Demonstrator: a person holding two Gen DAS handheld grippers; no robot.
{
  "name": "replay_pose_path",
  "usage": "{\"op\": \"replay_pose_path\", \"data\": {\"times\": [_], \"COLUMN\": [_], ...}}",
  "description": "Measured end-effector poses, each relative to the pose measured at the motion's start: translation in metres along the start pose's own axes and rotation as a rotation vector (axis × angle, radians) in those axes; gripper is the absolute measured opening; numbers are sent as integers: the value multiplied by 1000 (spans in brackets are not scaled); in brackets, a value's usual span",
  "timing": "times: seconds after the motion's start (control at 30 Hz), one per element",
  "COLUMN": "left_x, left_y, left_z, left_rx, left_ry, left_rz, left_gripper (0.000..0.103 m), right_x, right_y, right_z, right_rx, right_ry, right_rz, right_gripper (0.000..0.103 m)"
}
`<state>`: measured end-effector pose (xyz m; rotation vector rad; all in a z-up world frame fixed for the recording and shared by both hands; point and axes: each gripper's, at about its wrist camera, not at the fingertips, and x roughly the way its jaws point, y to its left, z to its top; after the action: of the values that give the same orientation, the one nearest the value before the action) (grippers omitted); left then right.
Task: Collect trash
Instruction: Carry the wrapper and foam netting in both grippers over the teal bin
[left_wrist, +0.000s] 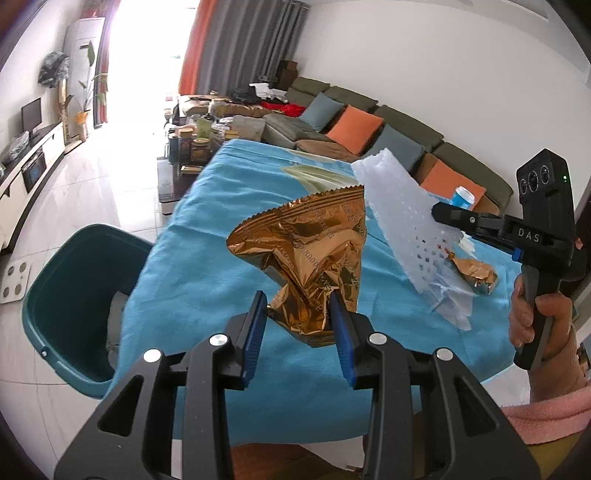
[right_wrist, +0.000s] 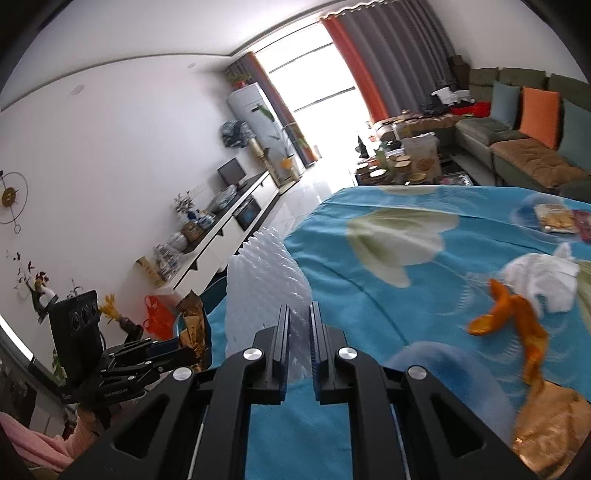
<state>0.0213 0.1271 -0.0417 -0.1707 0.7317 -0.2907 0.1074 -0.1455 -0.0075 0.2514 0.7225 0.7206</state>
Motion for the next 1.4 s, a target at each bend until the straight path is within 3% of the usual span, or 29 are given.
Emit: {"op": "replay_pose_path", "data": {"times": [0.63,1.4], "left_x": [-27,-47], "left_y": [50,107], "left_z": [-1,-3], "left_rx": [-85,-155], "left_ry": [-41,-63], "left_rz": [123,245], "left_gripper": [35,35], "right_x": [63,118], "right_y": [47,81], "right_z": [13,23], "right_rx": [-72,-98], "right_ry": [84,141], "right_rz": [130,196], "right_gripper": [9,9]}}
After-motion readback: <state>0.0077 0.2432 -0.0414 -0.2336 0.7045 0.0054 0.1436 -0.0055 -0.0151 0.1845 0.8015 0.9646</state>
